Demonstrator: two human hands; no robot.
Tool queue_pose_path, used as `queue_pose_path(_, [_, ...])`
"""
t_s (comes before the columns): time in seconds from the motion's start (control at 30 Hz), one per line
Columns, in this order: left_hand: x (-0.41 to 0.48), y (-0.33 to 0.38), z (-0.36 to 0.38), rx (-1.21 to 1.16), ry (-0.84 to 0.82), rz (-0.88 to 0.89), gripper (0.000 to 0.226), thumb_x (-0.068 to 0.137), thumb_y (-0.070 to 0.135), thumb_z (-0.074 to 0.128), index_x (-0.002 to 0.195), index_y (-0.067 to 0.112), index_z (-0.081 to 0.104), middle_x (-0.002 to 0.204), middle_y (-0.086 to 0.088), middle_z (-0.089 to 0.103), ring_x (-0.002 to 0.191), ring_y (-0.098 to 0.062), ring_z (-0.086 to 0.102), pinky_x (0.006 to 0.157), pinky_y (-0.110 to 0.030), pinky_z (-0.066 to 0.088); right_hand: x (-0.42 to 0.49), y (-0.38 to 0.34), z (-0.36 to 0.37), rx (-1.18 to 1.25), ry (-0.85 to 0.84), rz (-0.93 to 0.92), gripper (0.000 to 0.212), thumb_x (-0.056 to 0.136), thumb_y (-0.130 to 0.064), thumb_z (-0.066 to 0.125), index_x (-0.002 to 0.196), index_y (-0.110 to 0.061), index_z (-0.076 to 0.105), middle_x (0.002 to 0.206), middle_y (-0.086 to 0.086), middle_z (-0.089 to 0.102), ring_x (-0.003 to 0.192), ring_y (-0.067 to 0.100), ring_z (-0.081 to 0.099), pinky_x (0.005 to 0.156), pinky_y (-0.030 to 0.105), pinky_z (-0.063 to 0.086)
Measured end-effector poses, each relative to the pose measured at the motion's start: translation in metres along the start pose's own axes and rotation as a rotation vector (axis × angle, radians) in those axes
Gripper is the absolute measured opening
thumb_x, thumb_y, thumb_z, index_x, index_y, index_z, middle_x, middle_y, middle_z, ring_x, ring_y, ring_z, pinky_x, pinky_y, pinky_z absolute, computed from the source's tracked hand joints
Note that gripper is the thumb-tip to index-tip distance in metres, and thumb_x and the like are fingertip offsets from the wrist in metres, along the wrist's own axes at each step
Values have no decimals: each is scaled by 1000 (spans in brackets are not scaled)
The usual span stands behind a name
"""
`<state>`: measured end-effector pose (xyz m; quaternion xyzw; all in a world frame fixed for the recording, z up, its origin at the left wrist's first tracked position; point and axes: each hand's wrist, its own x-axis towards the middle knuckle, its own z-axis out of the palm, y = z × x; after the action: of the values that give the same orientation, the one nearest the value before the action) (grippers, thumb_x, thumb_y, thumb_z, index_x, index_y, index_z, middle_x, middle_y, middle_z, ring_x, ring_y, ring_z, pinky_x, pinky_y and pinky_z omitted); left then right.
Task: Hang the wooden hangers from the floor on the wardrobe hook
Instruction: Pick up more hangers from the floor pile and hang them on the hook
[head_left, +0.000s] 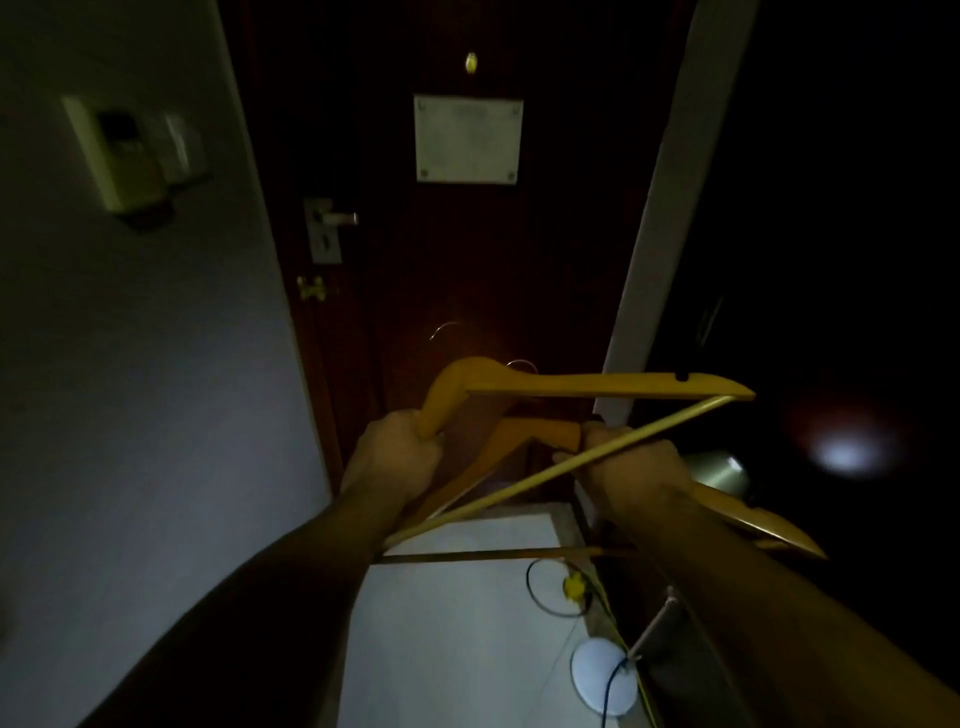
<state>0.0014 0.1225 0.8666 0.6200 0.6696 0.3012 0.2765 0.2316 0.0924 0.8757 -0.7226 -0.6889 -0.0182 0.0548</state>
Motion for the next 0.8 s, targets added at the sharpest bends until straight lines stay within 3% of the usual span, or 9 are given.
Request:
queue_pose_path(0.1, [-11, 45, -32, 3, 44, 54, 15, 92, 32, 58, 80, 25, 61, 70, -5, 64, 62, -25, 64, 56, -31, 50, -9, 11, -58, -174, 75, 10, 32, 99, -46, 50, 115, -19, 53, 104, 7, 66, 93, 32, 67, 74, 42, 58])
queue_pose_path(0.2, [-26, 91, -59, -2, 98, 129, 11, 90, 36, 59, 86, 27, 63, 72, -4, 65, 65, -25, 64, 60, -32, 53, -21, 24, -117, -115, 143, 35, 28, 99, -42, 52, 113, -19, 59, 93, 5, 68, 85, 31, 68, 72, 43, 60])
queue_pose_path(0.37, [-60, 158, -96, -44, 178, 250, 13, 92, 35, 58, 85, 26, 62, 72, -4, 63, 63, -21, 61, 55, -27, 43, -61, 42, -208, -141, 213, 97, 41, 102, -52, 39, 128, -21, 48, 119, 9, 64, 104, 37, 64, 83, 42, 55])
queue_pose_path(0.47, [-80, 189, -112, -58, 209, 312, 15, 93, 34, 57, 82, 25, 61, 72, -5, 63, 63, -21, 61, 53, -27, 41, -98, 46, -251, -69, 252, 162, 32, 101, -55, 38, 102, -24, 46, 102, 5, 61, 97, 34, 63, 76, 35, 44])
queue_pose_path(0.67, [-117, 237, -119, -55, 185, 455, 19, 92, 34, 59, 77, 23, 59, 70, -6, 61, 61, -22, 60, 51, -27, 40, -170, 63, -298, -143, 351, 268, 34, 100, -54, 45, 114, -24, 54, 113, 6, 67, 107, 32, 63, 88, 39, 44])
queue_pose_path(0.8, [-140, 261, -105, -91, 118, 536, 18, 93, 34, 59, 77, 25, 59, 71, -6, 62, 63, -24, 61, 55, -30, 46, -215, 82, -314, -143, 399, 356, 42, 97, -59, 47, 116, -23, 55, 112, 7, 67, 108, 32, 62, 86, 39, 42])
